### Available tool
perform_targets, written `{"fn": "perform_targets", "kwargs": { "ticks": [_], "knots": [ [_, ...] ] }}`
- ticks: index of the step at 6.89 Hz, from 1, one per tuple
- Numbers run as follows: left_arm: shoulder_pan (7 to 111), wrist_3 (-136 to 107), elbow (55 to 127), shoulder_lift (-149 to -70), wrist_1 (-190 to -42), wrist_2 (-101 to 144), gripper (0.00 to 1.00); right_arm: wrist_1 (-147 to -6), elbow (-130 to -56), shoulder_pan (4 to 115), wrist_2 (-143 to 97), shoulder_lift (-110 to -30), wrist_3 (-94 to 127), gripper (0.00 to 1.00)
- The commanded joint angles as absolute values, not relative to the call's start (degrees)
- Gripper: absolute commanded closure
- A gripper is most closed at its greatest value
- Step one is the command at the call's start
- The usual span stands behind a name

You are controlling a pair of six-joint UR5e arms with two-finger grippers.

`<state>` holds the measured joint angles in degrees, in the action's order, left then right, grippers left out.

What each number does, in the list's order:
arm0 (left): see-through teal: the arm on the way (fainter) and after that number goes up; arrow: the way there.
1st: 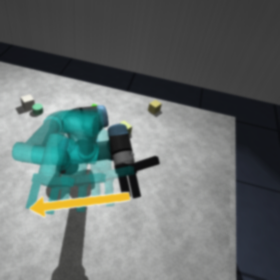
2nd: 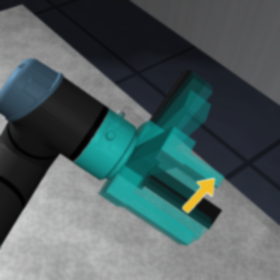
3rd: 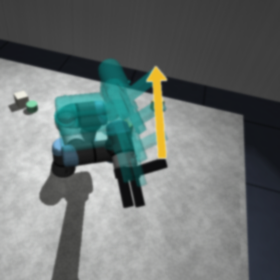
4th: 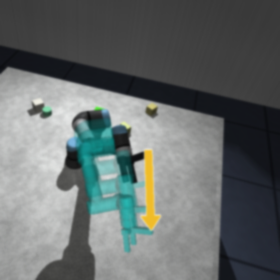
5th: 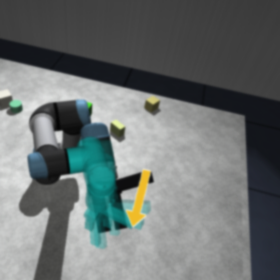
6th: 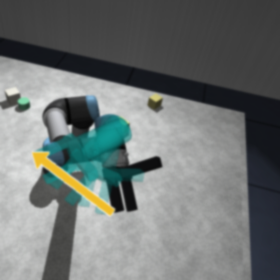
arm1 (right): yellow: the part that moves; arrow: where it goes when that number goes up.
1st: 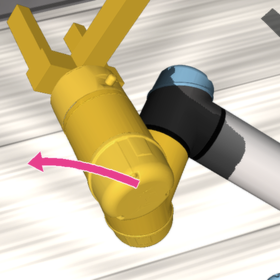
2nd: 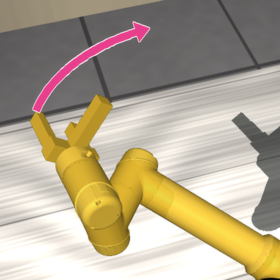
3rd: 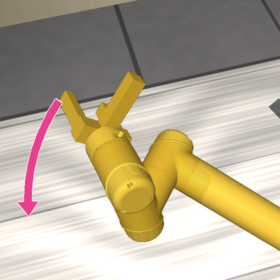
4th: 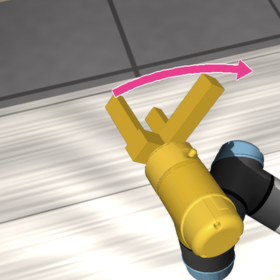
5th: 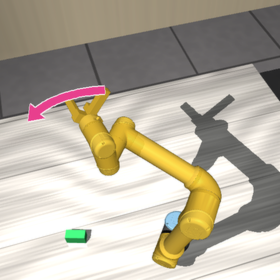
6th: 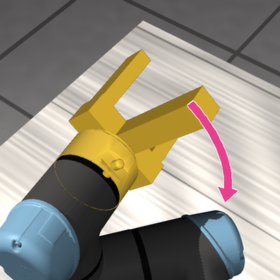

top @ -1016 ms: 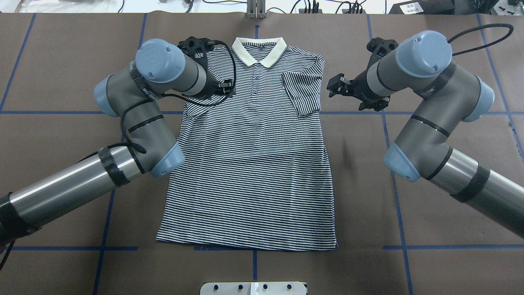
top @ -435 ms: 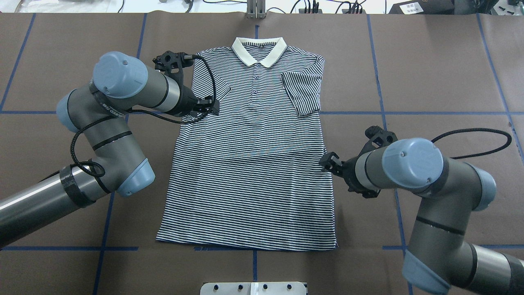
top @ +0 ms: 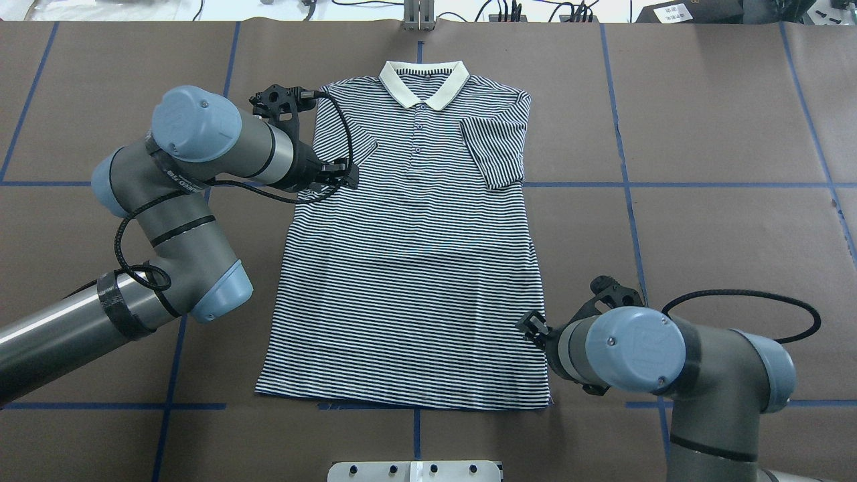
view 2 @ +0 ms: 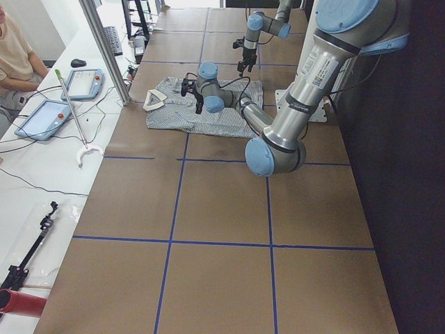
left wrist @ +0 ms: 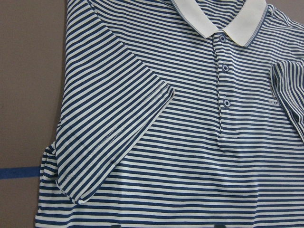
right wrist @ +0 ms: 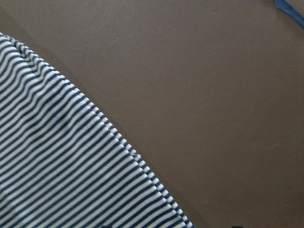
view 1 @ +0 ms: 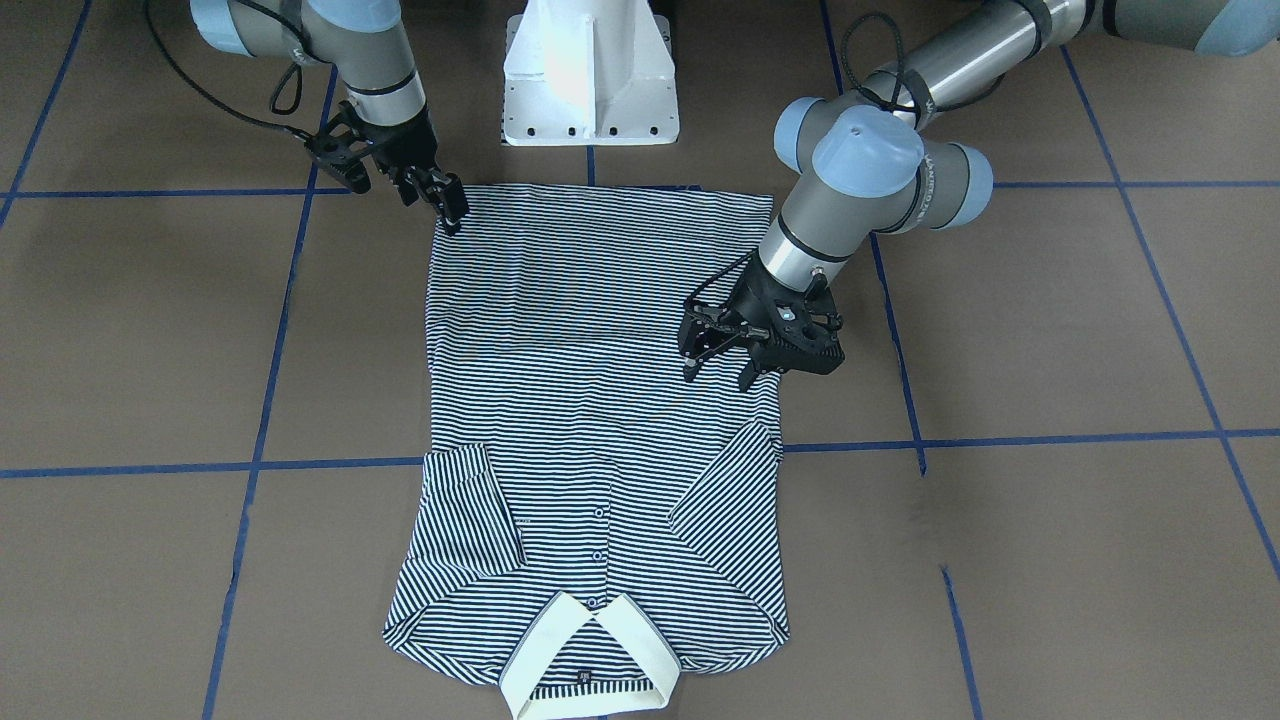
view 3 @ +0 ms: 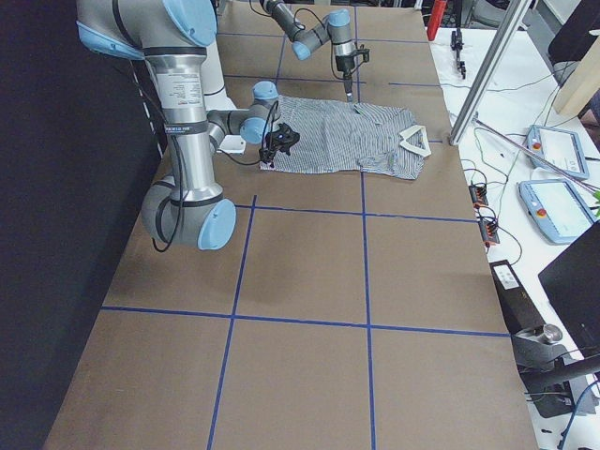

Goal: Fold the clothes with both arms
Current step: 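Move the right gripper to the hem corner nearest the robot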

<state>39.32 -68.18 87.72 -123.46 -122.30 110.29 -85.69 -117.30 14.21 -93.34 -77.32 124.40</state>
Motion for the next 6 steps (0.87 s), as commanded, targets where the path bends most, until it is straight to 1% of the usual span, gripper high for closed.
{"fn": "perform_targets", "kwargs": {
  "ticks": [1,4,6],
  "knots": [
    [38.85,-68.20,87.62,-122.35,-122.34,110.13,0.27,-90.08,-117.42,9.07,-89.57,-75.95,129.96,0.13],
    [38.85,-68.55,88.15,-121.82,-122.34,110.13,0.26,-92.01,-116.72,6.24,-87.63,-74.36,131.04,0.13],
    [38.85,-68.55,88.33,-121.82,-122.34,110.13,0.26,-92.20,-116.46,6.33,-87.63,-74.62,131.04,0.29]
  ]
}}
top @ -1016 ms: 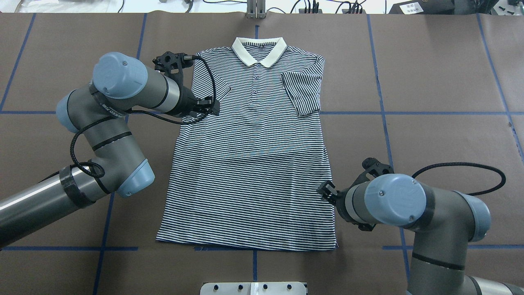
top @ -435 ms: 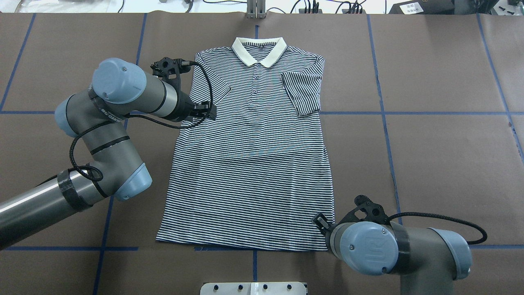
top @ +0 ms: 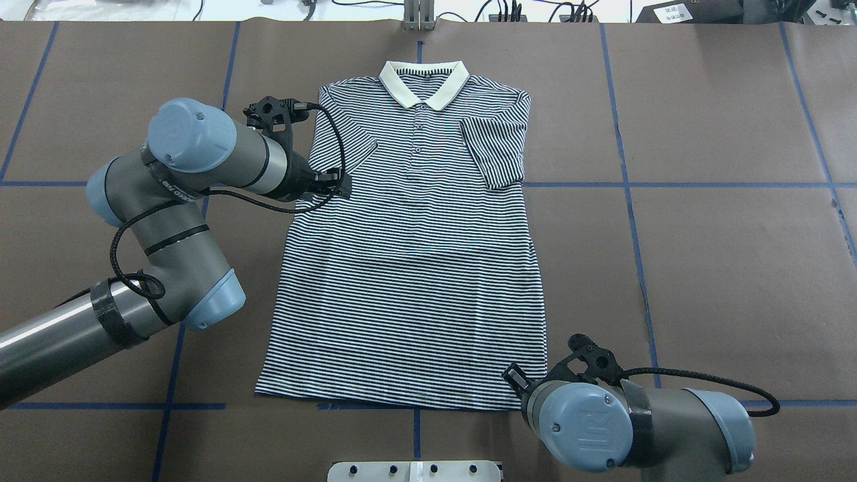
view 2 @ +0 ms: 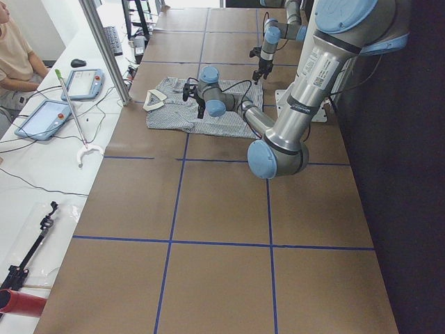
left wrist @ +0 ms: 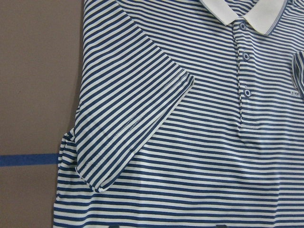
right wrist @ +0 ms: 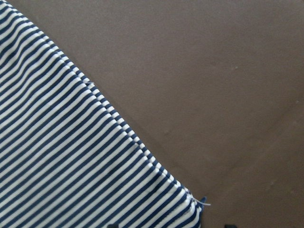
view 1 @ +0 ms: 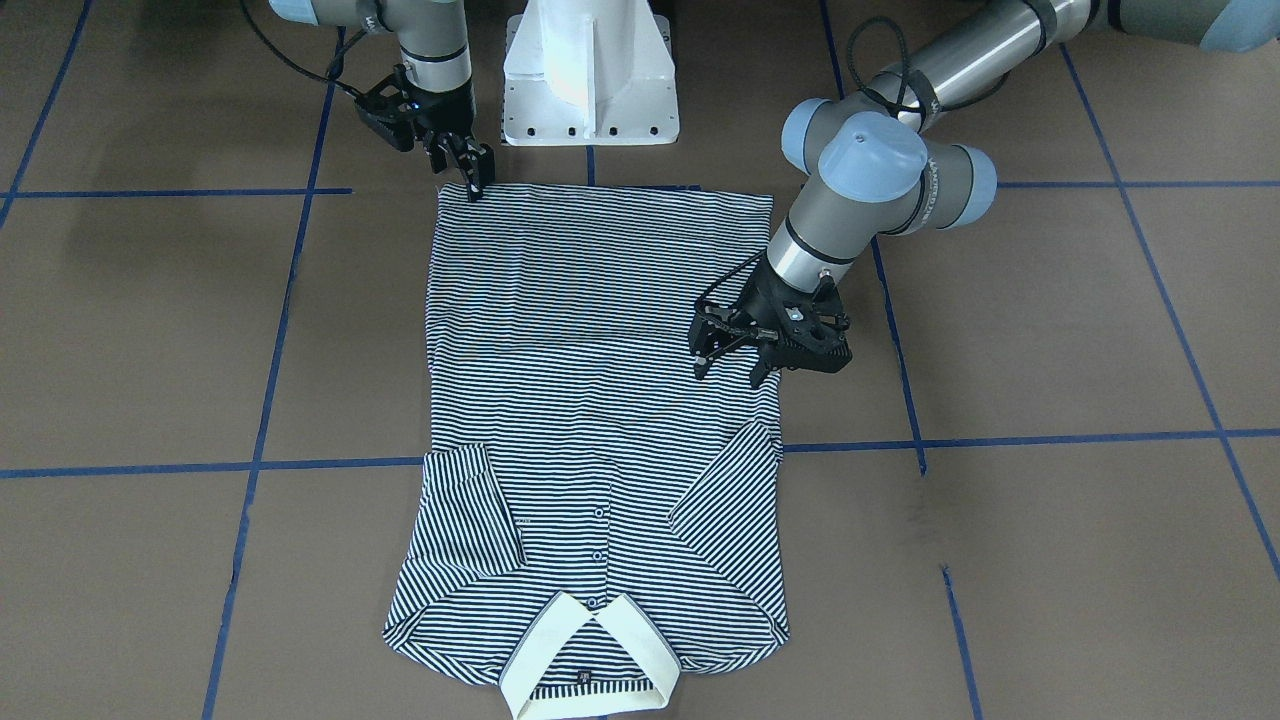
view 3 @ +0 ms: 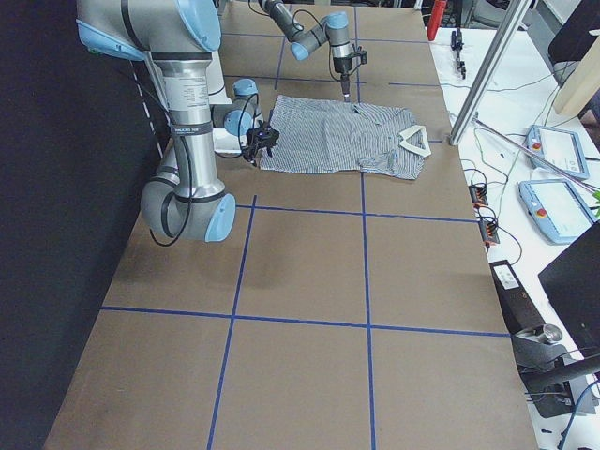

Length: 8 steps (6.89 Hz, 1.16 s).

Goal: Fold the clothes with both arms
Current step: 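Move the right gripper to the hem corner nearest the robot, then move the left gripper to the other hem corner nearest the robot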

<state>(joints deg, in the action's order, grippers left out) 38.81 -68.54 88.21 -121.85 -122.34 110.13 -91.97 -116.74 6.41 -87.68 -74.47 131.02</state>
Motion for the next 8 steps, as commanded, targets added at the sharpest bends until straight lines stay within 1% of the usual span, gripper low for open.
{"fn": "perform_targets", "kwargs": {
  "ticks": [1,2,3,4,5,7,8],
  "knots": [
    [38.76,-68.55,88.33,-121.82,-122.34,110.13,0.26,-92.28,-116.37,6.50,-87.54,-74.97,131.04,0.29],
    [38.85,-68.73,88.50,-121.82,-122.34,110.13,0.26,-93.76,-116.37,6.50,-87.63,-74.80,130.96,0.29],
    [38.85,-68.73,88.59,-121.82,-122.34,110.13,0.26,-94.21,-116.37,6.42,-87.63,-74.45,131.04,0.39],
    [38.85,-68.73,88.59,-121.82,-122.34,110.13,0.25,-94.57,-116.37,6.50,-87.54,-74.53,130.96,0.63],
    [38.85,-68.82,88.68,-121.82,-122.26,110.13,0.25,-94.48,-116.37,6.50,-87.63,-74.53,130.96,1.00],
    [38.76,-68.91,90.95,-119.89,-122.26,110.13,0.25,-94.48,-116.89,7.38,-87.80,-74.36,130.61,1.00],
    [38.41,-71.69,93.84,-119.80,-121.99,110.13,0.25,-94.48,-117.33,7.73,-87.80,-74.27,130.61,1.00]
  ]
}}
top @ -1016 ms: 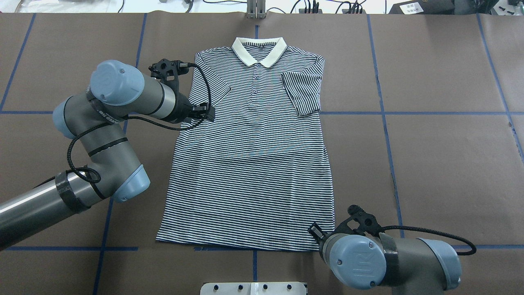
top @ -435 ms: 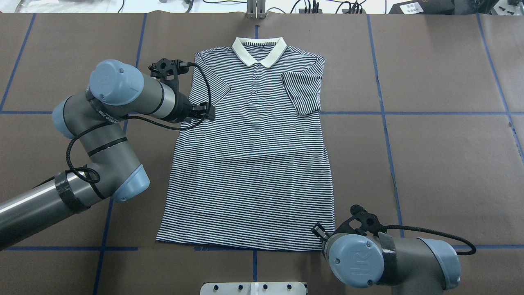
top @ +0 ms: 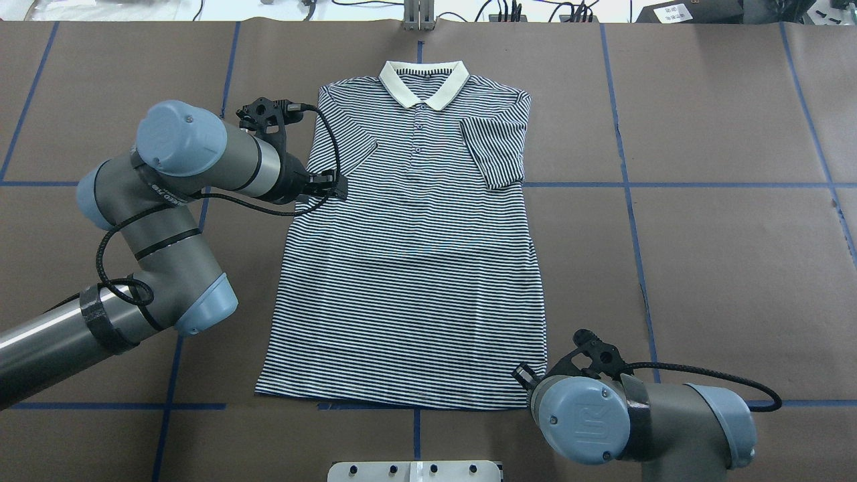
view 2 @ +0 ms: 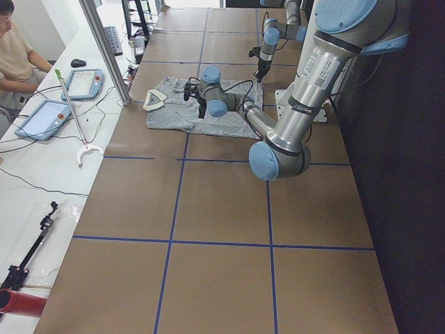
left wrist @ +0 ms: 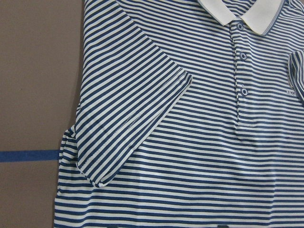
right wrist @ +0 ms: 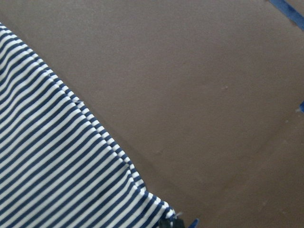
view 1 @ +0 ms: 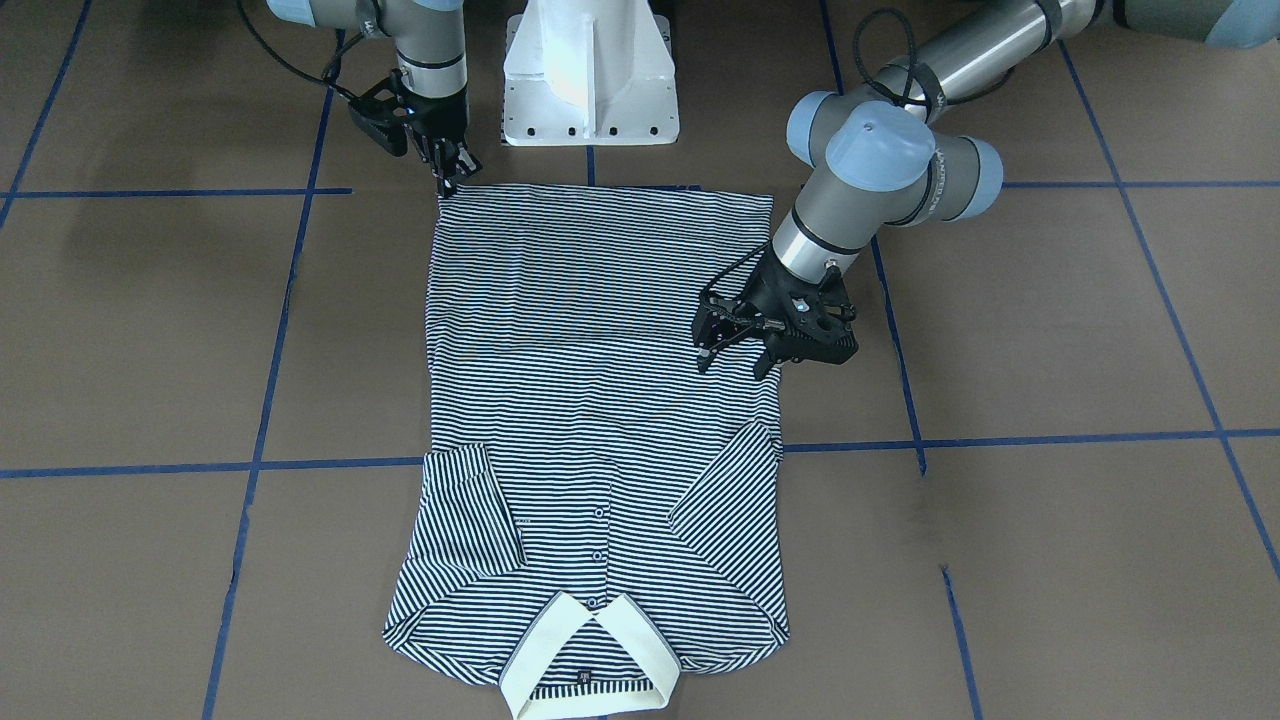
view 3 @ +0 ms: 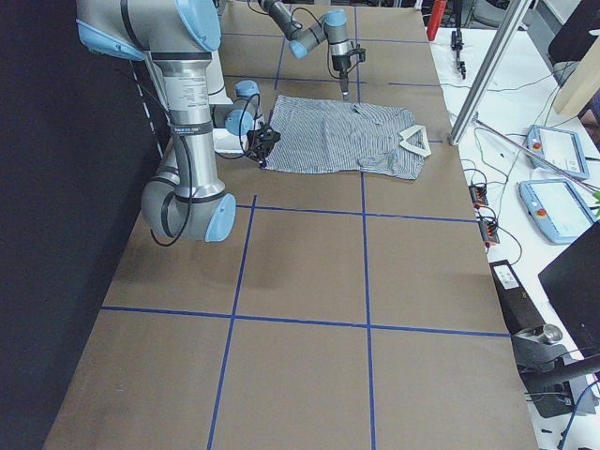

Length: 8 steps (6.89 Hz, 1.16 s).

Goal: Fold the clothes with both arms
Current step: 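Move the left gripper to the other hem corner nearest the robot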

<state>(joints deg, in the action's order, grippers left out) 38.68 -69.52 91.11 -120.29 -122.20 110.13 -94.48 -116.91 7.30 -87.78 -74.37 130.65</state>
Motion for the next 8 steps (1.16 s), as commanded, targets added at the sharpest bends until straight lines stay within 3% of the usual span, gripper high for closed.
{"fn": "perform_targets", "kwargs": {
  "ticks": [1,3,5,8],
  "knots": [
    [34.14,-78.77,101.26,-115.10,-121.56,109.17,0.25,-94.48,-120.12,8.17,-87.98,-74.53,130.61,1.00],
    [20.63,-84.43,115.17,-99.65,-121.38,97.34,0.25,-94.48,-121.90,8.09,-88.15,-75.32,130.61,1.00],
    [13.58,-92.33,116.02,-94.16,-121.29,94.68,0.26,-94.57,-123.21,6.43,-88.16,-77.07,130.61,1.00],
    [11.08,-93.08,115.75,-93.16,-116.65,91.50,0.29,-94.57,-123.84,6.15,-88.15,-78.39,130.61,1.00]
  ]
}}
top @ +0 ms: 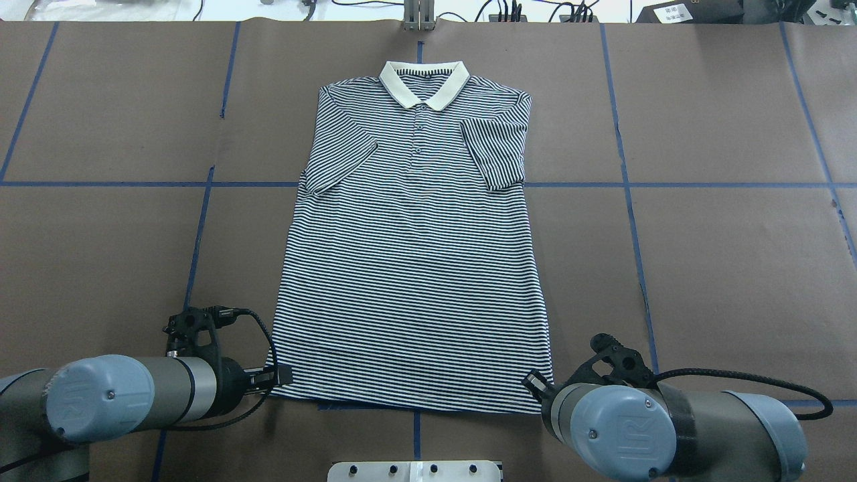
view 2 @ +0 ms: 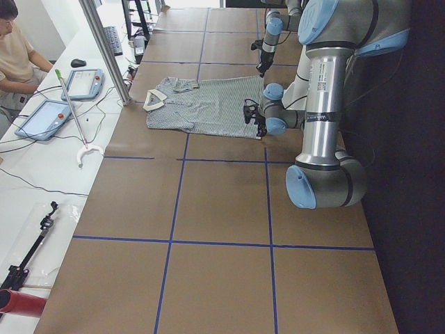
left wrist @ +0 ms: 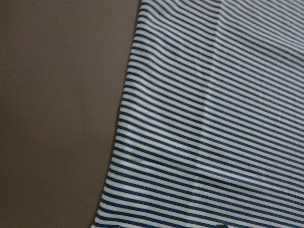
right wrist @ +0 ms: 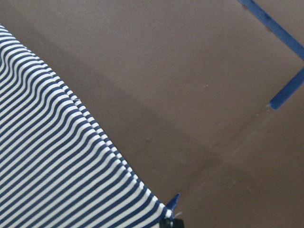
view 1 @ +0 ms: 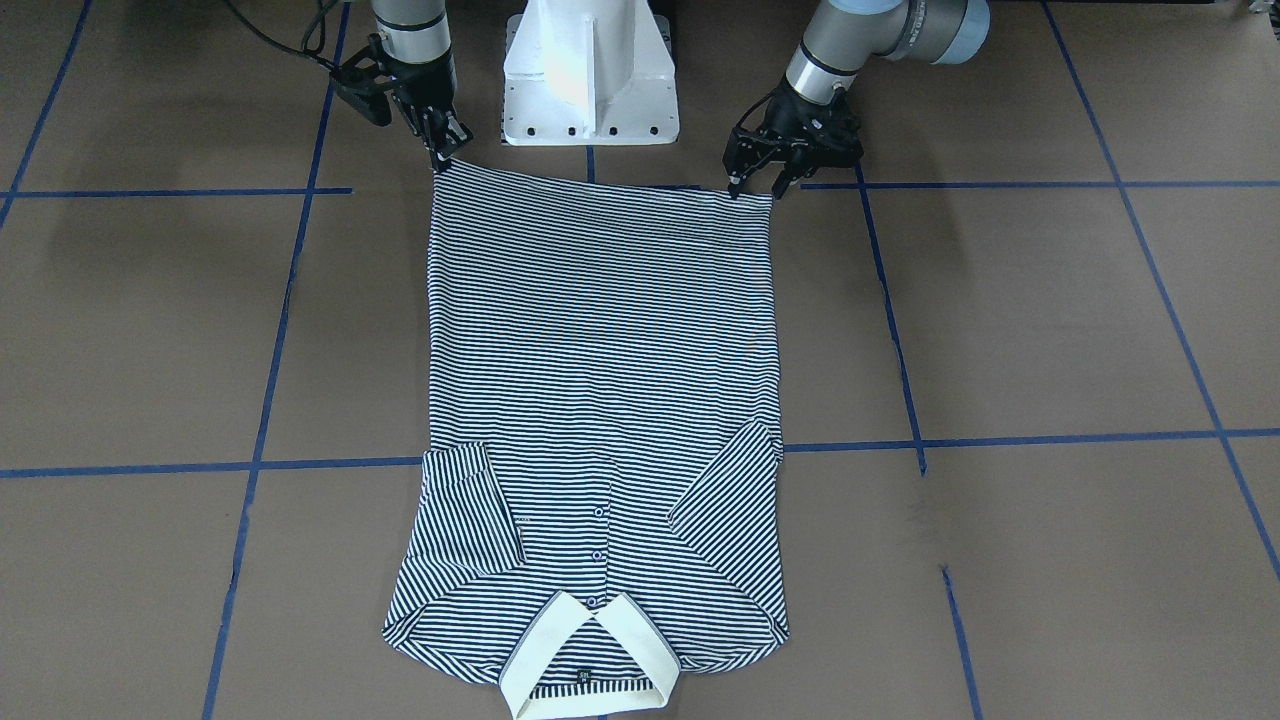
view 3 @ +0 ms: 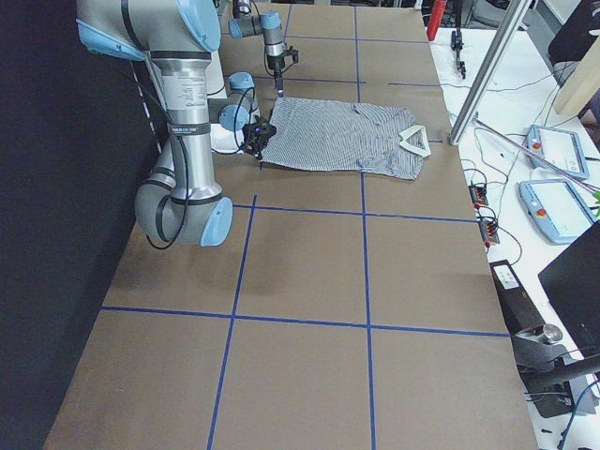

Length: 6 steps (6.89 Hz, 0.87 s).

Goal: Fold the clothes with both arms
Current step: 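Move the left gripper to the other hem corner nearest the robot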

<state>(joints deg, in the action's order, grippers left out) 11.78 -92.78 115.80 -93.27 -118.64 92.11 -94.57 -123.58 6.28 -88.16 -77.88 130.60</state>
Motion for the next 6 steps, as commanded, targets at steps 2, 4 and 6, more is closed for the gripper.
{"fn": "perform_targets", "kwargs": {
  "ticks": [2,4,6],
  "knots": [
    [10.81,-93.08,115.49,-92.99,-116.19,90.53,0.33,-94.57,-123.84,6.15,-88.15,-78.31,130.61,1.00],
    [10.37,-93.08,115.49,-92.99,-116.10,90.53,0.47,-94.48,-123.92,6.15,-88.15,-78.31,130.61,1.00],
    [10.20,-93.08,115.40,-92.99,-116.10,90.53,0.59,-94.57,-123.93,6.07,-88.15,-78.31,130.52,1.00]
  ]
}}
